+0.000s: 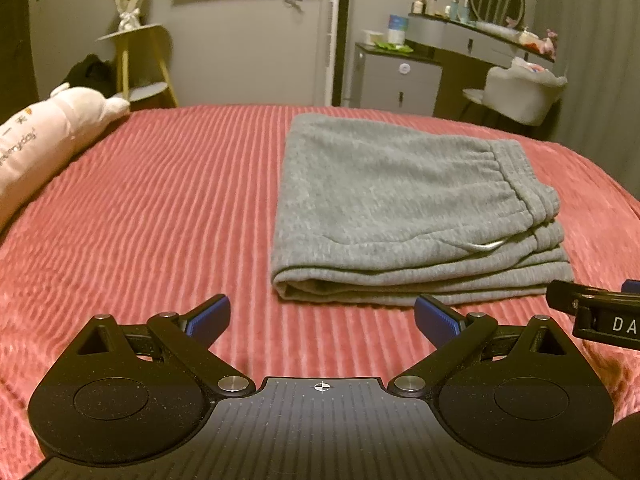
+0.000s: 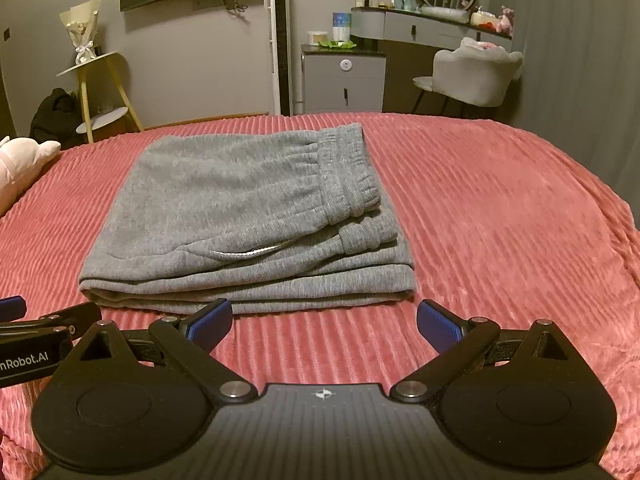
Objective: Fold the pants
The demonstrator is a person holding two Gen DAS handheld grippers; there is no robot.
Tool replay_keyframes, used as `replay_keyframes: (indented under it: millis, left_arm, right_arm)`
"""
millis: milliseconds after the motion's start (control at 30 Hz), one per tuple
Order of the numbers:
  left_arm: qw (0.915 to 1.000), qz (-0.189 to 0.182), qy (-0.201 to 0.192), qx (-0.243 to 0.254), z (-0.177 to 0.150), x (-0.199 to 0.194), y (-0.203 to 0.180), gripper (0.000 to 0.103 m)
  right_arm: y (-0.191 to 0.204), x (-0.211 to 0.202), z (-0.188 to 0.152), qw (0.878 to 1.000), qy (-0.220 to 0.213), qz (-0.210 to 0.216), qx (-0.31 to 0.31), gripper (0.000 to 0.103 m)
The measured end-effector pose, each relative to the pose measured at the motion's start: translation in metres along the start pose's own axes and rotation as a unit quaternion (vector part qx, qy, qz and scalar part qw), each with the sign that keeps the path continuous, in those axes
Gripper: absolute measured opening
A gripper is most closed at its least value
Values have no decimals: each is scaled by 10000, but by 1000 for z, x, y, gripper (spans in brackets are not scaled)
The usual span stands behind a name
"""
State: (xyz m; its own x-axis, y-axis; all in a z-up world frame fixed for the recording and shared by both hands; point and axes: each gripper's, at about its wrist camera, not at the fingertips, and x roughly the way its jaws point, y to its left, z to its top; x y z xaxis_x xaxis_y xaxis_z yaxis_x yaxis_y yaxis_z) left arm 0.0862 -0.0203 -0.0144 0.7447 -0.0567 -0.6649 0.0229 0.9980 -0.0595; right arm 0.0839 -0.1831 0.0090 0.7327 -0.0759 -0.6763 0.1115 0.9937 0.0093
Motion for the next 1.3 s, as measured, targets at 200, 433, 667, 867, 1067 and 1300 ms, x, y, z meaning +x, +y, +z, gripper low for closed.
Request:
replay_keyframes:
  millis: [200, 433, 667, 867, 1067, 1300]
  left_arm:
    - [10000, -12, -18, -29, 0, 0, 1, 101]
    - [10000, -14, -21, -40, 0, -1, 1, 101]
    - [9999, -54, -11, -114, 1, -2, 4, 101]
    - [10000, -44, 3, -67, 1, -1, 4, 101]
    - [10000, -50, -9, -83, 0, 0, 4, 101]
    - [10000, -73, -13, -57, 0, 1, 5, 101]
  right_arm:
    - [0, 1, 0, 10000, 16, -1, 22, 99]
    - [-1, 1, 0, 10000, 14, -3, 18, 99]
    - [-1, 1, 0, 10000, 14, -9, 22, 99]
    - [-1, 0, -1, 10000, 17, -27, 6, 99]
    - [0, 0, -2, 10000, 34, -48, 19, 99]
    - [2, 1, -1, 10000, 38, -78, -16, 99]
